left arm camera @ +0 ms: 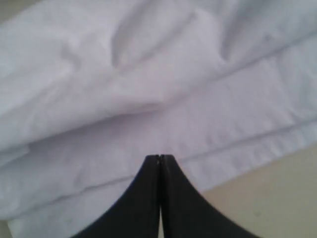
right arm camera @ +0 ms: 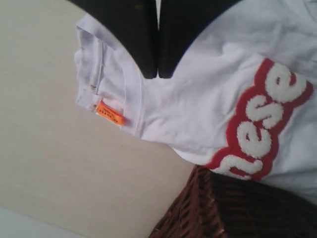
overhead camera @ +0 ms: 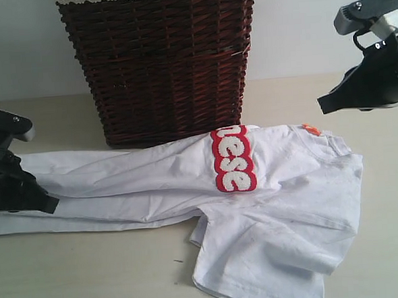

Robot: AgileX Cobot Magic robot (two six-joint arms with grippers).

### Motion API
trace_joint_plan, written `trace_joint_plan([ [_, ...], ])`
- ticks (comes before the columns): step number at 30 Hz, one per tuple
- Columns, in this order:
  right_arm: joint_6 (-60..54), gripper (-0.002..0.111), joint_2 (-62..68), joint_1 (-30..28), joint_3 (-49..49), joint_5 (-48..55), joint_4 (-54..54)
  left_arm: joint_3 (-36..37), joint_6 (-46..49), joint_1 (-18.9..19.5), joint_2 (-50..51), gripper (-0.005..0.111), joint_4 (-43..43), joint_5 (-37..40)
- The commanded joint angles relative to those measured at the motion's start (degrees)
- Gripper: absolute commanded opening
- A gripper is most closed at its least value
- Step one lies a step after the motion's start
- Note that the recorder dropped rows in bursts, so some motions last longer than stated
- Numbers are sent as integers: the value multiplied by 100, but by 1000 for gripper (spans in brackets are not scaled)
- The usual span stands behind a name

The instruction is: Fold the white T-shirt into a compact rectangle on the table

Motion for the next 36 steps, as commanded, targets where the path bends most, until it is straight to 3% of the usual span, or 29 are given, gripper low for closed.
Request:
trace_joint_plan([
  [1,14,0,-25,3,-146,126,455,-29,-33,-12,621,0,-208,-974],
  [11,14,0,-13,3,-187,232,456,-509,-138,86,1771,0,-208,-773],
  [19,14,0,-13,3,-187,400,456,-528,-256,86,1811,0,48,939],
  [26,14,0,-13,3,-187,655,435,-528,-1500,86,1811,0,1152,3306],
  [30,14,0,-13,3,-187,778,450,-480,-2270,86,1811,0,1737,4027],
  [36,14,0,-13,3,-187,787,450,-133,-2264,86,1811,0,2028,4767],
])
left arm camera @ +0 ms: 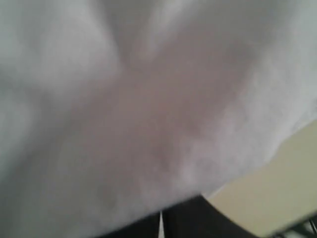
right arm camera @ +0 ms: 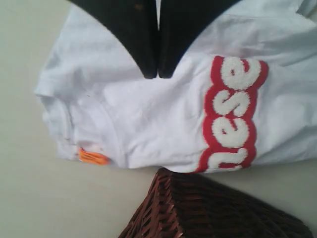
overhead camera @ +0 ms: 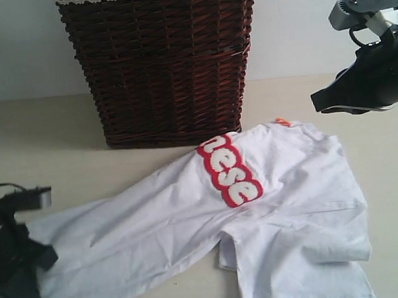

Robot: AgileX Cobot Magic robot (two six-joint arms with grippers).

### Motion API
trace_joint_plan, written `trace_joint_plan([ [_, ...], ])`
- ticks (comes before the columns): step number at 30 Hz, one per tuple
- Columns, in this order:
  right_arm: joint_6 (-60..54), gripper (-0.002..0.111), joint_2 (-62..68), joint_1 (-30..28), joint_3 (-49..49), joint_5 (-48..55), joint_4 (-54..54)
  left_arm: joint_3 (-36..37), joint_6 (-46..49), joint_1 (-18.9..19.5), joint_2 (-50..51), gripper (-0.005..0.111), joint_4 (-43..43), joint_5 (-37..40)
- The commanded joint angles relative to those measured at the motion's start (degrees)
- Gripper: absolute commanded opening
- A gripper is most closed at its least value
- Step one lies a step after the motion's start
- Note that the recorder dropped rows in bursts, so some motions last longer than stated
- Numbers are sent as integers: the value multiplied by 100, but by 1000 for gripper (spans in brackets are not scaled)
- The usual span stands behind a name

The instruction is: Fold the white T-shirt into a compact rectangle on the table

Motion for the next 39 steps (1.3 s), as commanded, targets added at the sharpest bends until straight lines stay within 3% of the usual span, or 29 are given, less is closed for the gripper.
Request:
trace_joint_plan([
  [1,14,0,-13,3,-33,19,7,500,-115,-46,370,0,1002,687],
  [11,14,0,-13,3,-33,52,7,373,-237,-46,-719,0,1273,-385],
  [15,14,0,-13,3,-33,52,7,358,-1798,-46,-1089,0,2464,-1200],
  [17,14,0,-13,3,-33,53,-10,358,-2074,-46,-1144,0,2854,-1194],
  [21,14,0,-13,3,-33,-14,-11,358,-1750,-46,-1157,0,2946,-695],
  [25,14,0,-13,3,-33,9,-11,358,-2074,-46,-1276,0,2946,-1013],
  [31,14,0,-13,3,-33,19,-11,358,-3828,-46,-1534,0,3854,-2030],
  [35,14,0,-13,3,-33,-7,15,358,-4815,-3,-1406,0,4875,-1987],
  [39,14,0,-13,3,-33,-48,15,331,-5606,367,-1247,0,5381,-2070],
])
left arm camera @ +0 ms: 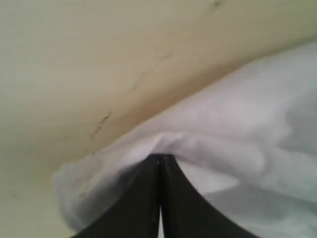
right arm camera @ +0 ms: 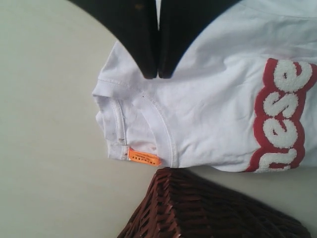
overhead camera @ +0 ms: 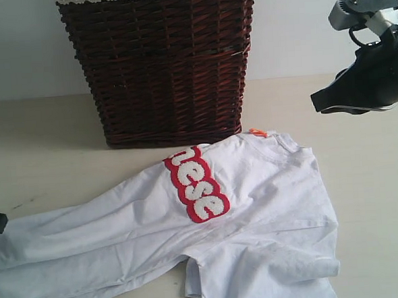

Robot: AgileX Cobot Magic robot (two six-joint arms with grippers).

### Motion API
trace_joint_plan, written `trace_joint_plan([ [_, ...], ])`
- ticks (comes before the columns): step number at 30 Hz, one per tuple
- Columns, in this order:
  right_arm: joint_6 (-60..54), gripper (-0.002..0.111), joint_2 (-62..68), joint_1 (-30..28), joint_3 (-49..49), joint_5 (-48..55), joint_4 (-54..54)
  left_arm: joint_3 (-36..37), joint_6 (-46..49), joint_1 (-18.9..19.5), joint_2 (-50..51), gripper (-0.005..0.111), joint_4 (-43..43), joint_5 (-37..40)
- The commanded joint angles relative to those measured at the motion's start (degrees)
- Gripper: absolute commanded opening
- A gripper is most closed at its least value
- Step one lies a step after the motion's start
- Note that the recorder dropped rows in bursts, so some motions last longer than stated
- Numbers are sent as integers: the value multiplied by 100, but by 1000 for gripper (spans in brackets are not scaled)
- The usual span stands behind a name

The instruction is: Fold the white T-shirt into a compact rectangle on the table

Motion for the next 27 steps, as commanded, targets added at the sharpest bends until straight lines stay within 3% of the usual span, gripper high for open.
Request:
trace_joint_plan([
  [1,14,0,-13,3,-31,-92,15,-83,-858,444,131,0,488,-198],
  [6,14,0,-13,3,-31,-157,15,-364,-568,809,115,0,169,-322],
  [10,14,0,-13,3,-31,-185,2,-628,555,840,-57,4,-959,-249],
  [13,14,0,-13,3,-31,-185,2,-771,1467,1096,-155,22,-2245,30],
  [16,14,0,-13,3,-31,-185,12,-771,1937,1421,-182,49,-2839,343],
  [17,14,0,-13,3,-31,-185,12,-741,2034,1492,-182,53,-2901,458],
  [20,14,0,-13,3,-31,-213,162,-542,2316,1726,-182,52,-2912,622],
  [27,14,0,-13,3,-31,-267,307,-313,2295,1898,-161,51,-3246,-247],
])
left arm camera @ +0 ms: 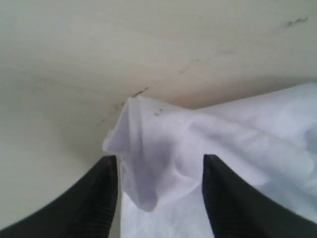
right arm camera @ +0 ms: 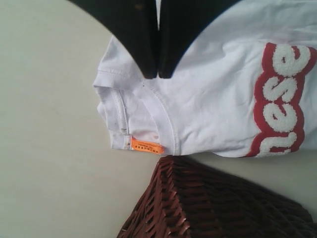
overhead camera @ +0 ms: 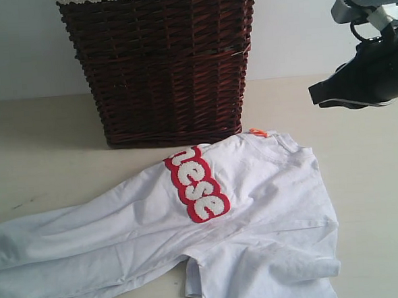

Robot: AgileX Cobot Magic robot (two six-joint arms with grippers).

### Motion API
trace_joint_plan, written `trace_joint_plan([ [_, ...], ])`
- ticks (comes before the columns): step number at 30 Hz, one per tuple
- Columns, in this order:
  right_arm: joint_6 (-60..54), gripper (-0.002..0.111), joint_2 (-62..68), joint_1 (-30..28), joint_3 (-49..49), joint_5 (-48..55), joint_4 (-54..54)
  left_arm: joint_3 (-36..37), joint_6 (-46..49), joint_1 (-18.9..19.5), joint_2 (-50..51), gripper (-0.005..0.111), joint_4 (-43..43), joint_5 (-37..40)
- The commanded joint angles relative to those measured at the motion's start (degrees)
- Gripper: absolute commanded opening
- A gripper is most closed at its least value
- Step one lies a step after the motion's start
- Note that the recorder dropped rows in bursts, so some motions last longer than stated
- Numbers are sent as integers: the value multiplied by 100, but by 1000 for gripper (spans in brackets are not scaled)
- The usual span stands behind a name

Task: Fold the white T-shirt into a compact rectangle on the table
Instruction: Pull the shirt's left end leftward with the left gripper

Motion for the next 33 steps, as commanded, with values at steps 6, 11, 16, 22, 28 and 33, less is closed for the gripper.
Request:
trace_joint_plan([
  [6,14,0,-13,3,-31,-100,72,46,12,27,185,51,-338,-779],
  [11,3,0,-13,3,-31,-99,72,46,51,27,590,51,-338,-850],
  [16,-6,0,-13,3,-31,-99,61,35,51,27,754,35,-338,-956],
  [22,-24,0,-13,3,-31,-151,60,-147,75,27,732,0,-338,-1051],
  [28,-24,0,-13,3,-31,-223,60,-182,59,74,538,0,-292,-1489],
  [33,-24,0,-13,3,-31,-223,21,-182,34,263,471,0,-292,-1909],
])
